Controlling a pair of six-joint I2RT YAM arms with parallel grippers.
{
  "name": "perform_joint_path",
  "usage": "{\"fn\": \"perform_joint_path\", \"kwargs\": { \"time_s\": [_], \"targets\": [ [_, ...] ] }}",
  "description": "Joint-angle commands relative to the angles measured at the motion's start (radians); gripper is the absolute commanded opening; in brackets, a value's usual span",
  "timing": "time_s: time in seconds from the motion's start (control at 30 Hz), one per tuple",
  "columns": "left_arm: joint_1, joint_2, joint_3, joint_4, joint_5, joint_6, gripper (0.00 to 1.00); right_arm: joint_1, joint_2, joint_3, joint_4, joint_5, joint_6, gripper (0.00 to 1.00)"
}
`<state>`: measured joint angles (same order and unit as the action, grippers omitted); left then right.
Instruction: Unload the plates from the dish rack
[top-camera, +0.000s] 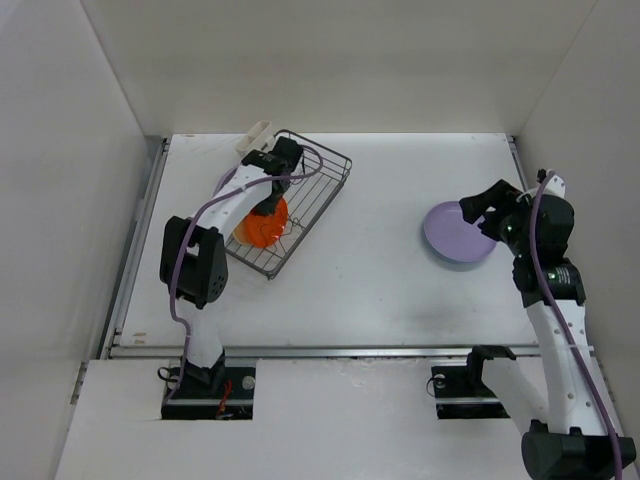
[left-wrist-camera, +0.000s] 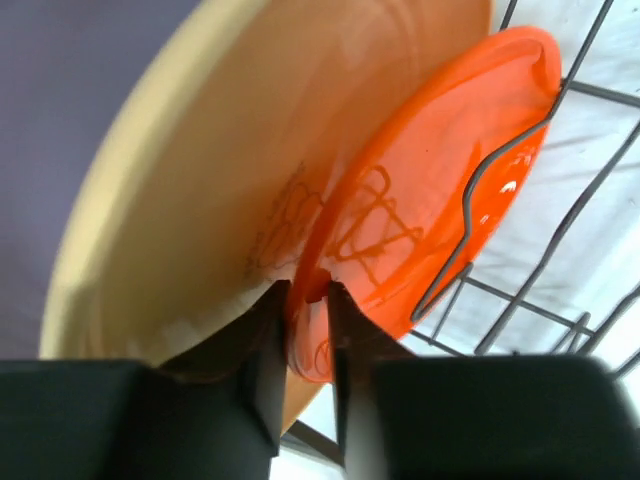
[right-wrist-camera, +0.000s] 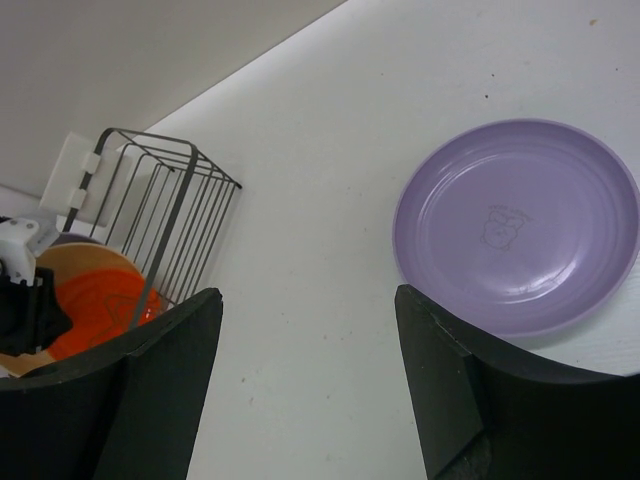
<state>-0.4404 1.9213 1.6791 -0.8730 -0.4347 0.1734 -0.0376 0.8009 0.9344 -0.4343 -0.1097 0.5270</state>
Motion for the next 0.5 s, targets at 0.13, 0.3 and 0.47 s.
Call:
{"fn": "perform_joint_path", "kwargs": {
  "time_s": [0.13, 0.3, 0.47],
  "targets": [
    [0.011, -0.030, 0.073, -0.067, 0.034, -0.045, 0.00, 0.010, -0.035, 0.043, -0.011, 0.001, -0.016, 0.75],
    [0.011, -0.096, 0.140, -0.122, 0.008, -0.035, 0.00, 0.019, -0.035, 0.043, -0.020, 0.001, -0.025, 0.77],
    [-0.046, -0.162, 0.214, -0.172, -0.013, -0.012, 0.00, 0.019, -0.035, 0.043, -0.020, 0.001, -0.025, 0.77]
  ]
}}
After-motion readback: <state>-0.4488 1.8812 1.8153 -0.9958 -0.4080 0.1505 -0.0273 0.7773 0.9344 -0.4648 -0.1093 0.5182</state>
